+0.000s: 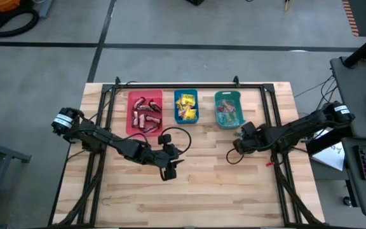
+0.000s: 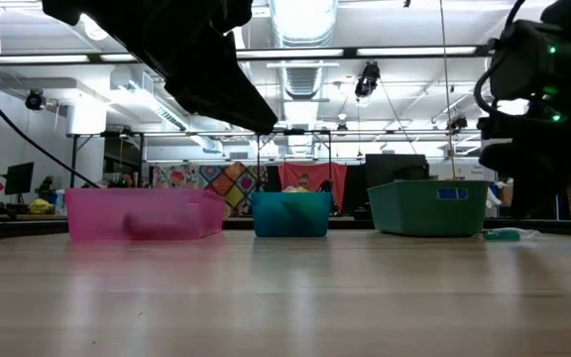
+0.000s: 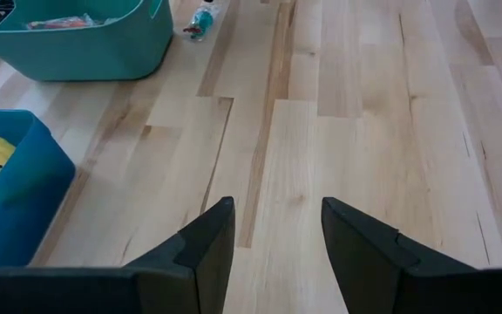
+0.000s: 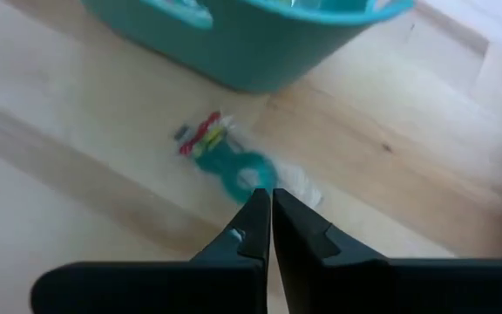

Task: Sort candy
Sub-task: Put the blue gummy candy into the green bin

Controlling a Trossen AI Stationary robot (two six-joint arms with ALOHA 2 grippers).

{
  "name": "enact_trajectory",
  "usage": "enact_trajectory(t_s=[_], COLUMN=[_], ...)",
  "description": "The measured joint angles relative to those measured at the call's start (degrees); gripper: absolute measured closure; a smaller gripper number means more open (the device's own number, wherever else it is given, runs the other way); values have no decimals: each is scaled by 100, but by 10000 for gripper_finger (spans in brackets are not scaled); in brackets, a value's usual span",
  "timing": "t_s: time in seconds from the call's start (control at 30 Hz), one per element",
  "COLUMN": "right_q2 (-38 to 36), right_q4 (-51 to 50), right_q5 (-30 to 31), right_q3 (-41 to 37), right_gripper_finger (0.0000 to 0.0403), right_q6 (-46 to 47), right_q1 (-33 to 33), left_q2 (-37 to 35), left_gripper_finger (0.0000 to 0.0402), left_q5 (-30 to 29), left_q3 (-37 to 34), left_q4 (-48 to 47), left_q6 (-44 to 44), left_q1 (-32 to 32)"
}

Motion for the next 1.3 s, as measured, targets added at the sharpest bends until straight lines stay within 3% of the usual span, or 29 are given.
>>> enact_trajectory(t_s=[0.3,0.63,0.73,0.97,1.07,1.17,1.3], right_q2=[52,50,42,55,55,55,55], right_q4=[283,1426,1680,1738,1780,1740,1735], right_q5=[297,332,82,-1262,-1366,-1460,-1821], right_q3=[-291,-936,-950,-294,122,459,761], right_gripper_finger=[394,394,394,394,394,394,391], right_q6=[-48,-79,-293,-629,-747,-1509,-3823], right_q1=[0,0,28,443,649,766,936], left_q2=[0,0,0,0,0,0,0], left_gripper_finger=[244,244,244,244,244,244,244], left_q5=[0,0,0,0,0,0,0], left_q3=[0,0,0,0,0,0,0], left_q4=[0,0,1,0,9,10,9], left_q6=[2,2,3,2,4,4,4], left_q1=[0,0,0,2,0,1,0])
